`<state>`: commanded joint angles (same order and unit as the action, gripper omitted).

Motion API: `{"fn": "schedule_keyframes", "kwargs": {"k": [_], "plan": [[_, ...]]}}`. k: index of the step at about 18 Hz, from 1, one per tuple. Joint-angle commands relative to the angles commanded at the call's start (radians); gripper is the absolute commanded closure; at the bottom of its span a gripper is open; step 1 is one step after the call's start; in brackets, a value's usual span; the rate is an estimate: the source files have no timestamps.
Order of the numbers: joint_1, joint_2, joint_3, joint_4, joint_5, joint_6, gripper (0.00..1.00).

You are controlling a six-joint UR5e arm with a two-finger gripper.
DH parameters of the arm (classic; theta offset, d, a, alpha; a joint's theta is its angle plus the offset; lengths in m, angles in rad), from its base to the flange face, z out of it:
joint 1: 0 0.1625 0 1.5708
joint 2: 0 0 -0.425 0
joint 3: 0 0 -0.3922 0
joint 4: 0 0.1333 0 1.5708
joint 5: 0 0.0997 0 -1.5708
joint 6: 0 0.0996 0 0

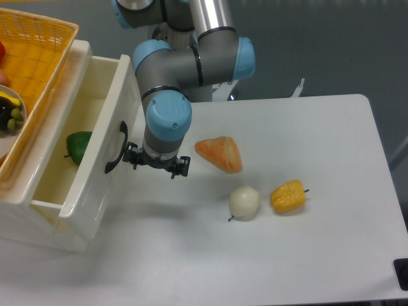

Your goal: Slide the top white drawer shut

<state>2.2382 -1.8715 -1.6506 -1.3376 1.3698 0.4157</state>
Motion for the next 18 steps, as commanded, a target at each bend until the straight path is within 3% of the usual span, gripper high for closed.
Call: {"fn": "schedule_keyframes", "kwargs": {"k": [18], "plan": [[-0.066,-0.008,0.006,0.005,0.0,-0.002,0.0]]}}
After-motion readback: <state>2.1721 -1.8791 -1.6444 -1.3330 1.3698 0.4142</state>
